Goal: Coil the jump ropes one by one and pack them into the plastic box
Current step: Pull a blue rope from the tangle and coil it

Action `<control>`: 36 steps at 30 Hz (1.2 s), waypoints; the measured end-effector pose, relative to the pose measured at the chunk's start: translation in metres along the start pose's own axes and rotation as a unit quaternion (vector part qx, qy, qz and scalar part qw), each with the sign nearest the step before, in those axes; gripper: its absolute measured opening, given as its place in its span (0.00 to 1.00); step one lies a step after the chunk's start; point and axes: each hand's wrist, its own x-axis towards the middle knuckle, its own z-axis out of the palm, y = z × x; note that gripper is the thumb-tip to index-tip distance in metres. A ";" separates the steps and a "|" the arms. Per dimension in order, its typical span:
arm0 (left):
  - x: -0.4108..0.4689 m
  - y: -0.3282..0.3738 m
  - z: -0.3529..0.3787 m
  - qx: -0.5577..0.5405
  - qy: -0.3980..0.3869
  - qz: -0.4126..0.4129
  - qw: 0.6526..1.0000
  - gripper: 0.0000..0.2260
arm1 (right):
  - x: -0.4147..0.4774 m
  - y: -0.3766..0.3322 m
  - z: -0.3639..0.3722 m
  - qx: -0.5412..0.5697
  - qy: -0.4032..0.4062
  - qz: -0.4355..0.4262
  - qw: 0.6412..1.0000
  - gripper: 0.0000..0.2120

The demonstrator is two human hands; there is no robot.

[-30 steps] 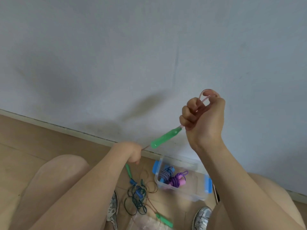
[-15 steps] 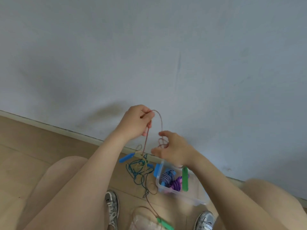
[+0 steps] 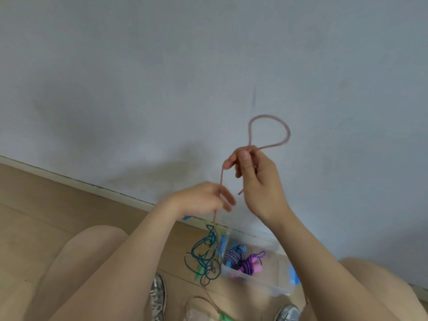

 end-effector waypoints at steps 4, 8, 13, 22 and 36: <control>0.007 -0.028 0.015 0.216 -0.115 -0.051 0.968 0.12 | 0.001 -0.016 -0.013 0.088 0.119 -0.022 0.989 0.13; 0.021 -0.058 0.017 0.263 -0.006 -0.130 0.956 0.08 | -0.001 -0.019 -0.022 0.094 0.200 0.001 0.975 0.14; 0.019 -0.037 0.012 0.120 0.154 -0.056 0.979 0.05 | -0.006 0.001 -0.022 -0.006 0.187 0.112 0.976 0.15; -0.020 0.030 -0.011 -0.085 0.221 0.086 0.968 0.10 | -0.016 0.013 -0.009 -0.075 -0.026 0.080 0.994 0.20; 0.004 -0.041 0.000 0.257 0.137 -0.125 0.949 0.05 | -0.001 -0.015 -0.025 0.099 0.285 0.011 0.953 0.09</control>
